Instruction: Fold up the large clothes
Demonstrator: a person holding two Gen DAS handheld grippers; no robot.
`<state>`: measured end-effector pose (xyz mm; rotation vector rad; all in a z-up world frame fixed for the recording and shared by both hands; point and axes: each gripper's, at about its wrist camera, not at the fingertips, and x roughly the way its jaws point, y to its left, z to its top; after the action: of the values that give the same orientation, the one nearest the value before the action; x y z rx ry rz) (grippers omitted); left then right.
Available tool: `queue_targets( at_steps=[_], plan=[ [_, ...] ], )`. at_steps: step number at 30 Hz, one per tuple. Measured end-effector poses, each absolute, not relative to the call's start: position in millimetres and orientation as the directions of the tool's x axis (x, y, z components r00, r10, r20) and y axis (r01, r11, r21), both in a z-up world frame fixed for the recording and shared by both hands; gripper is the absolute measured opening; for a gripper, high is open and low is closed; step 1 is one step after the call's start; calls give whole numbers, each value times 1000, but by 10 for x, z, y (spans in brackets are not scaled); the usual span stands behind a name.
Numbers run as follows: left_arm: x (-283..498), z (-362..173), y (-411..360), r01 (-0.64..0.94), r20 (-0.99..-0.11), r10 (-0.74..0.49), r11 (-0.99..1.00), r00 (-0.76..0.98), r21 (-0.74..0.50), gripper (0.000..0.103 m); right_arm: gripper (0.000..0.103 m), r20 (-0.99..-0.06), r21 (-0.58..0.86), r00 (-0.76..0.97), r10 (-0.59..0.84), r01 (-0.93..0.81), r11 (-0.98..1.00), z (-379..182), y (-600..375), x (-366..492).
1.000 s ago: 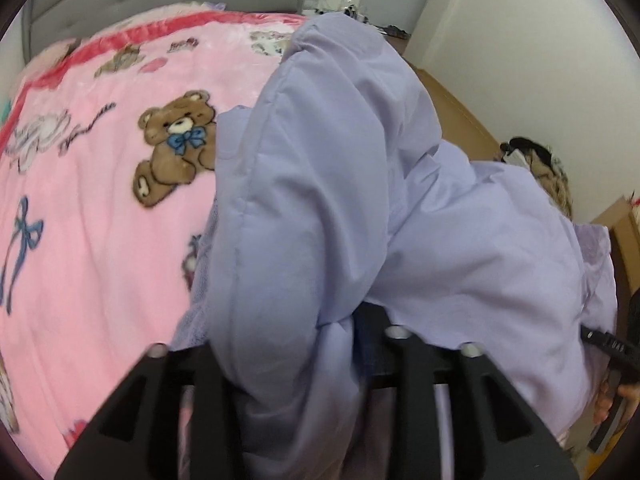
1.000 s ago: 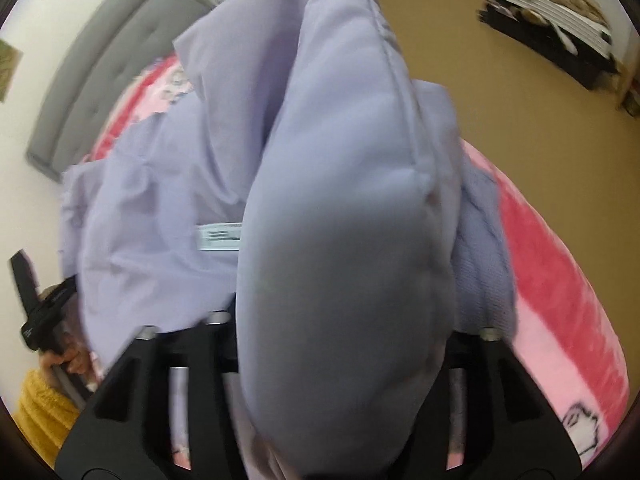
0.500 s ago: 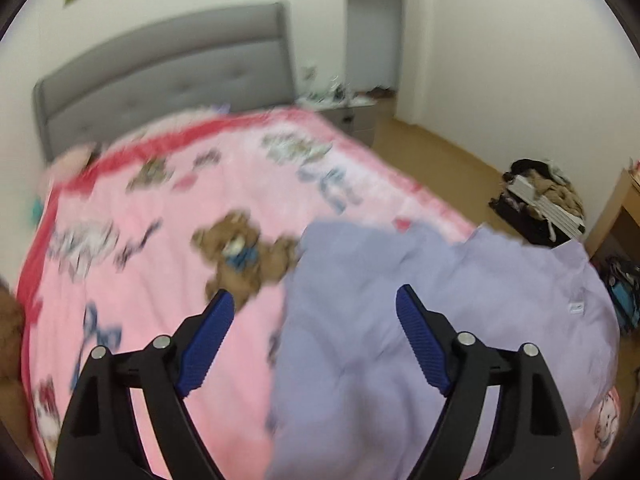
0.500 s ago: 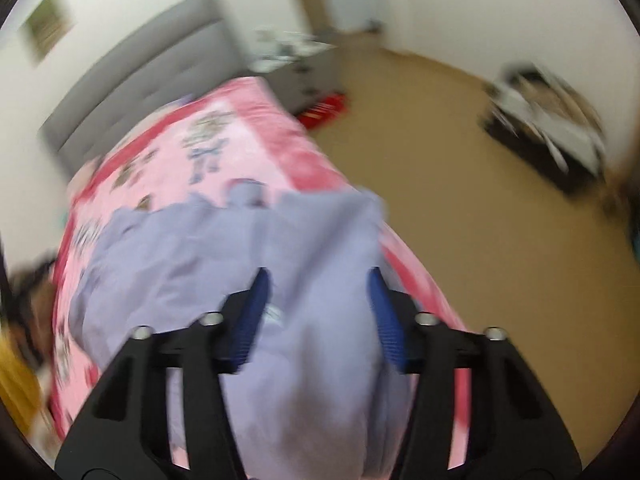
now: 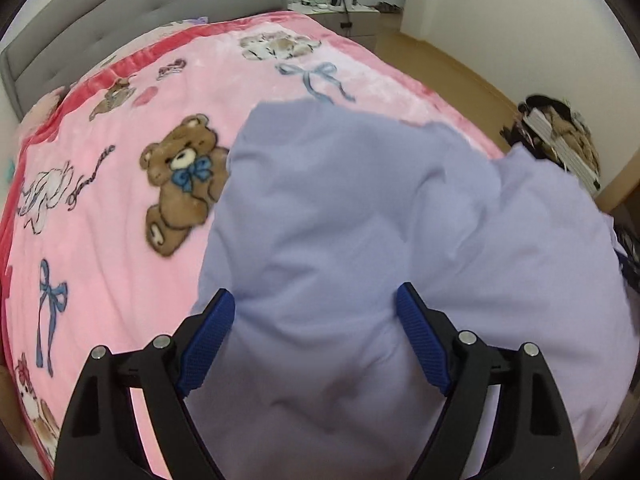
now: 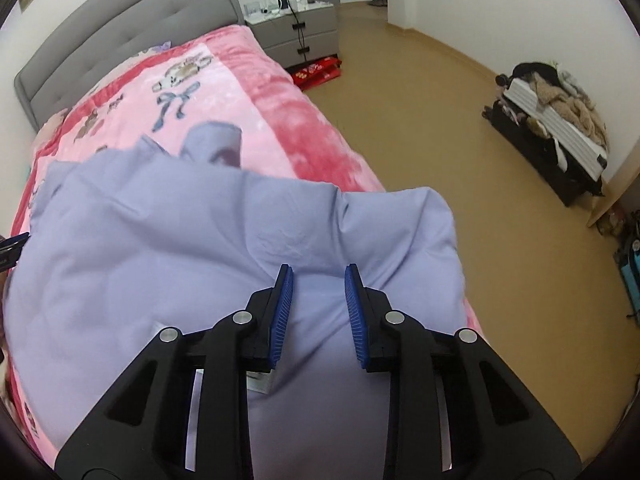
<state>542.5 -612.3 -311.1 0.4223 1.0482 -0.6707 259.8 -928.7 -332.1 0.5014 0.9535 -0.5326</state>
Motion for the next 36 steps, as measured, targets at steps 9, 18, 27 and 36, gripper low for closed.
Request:
queue_targets(
  at_steps=[9,18,27,36],
  plan=[
    [5232,-2930,-6108,654,-887,-259,754,382,62,82,41,-860,60,411,-302,670,740,-3194,-9063,2664],
    [4245,-2003,-5896,686,-762,-398,723,510,82,95,92,-742,93,533,-407,683,725,-2236,-8104,2076],
    [3349,-1122,-5573,656,-648,-427,739,631,152,98,95,-648,37,509,-567,764,644,-1422,-7533,1445],
    [2783,-515,-5113,651,-558,-535,759,634,13,98,95,-571,89,577,-584,751,654,-892,-7057,949]
  ],
)
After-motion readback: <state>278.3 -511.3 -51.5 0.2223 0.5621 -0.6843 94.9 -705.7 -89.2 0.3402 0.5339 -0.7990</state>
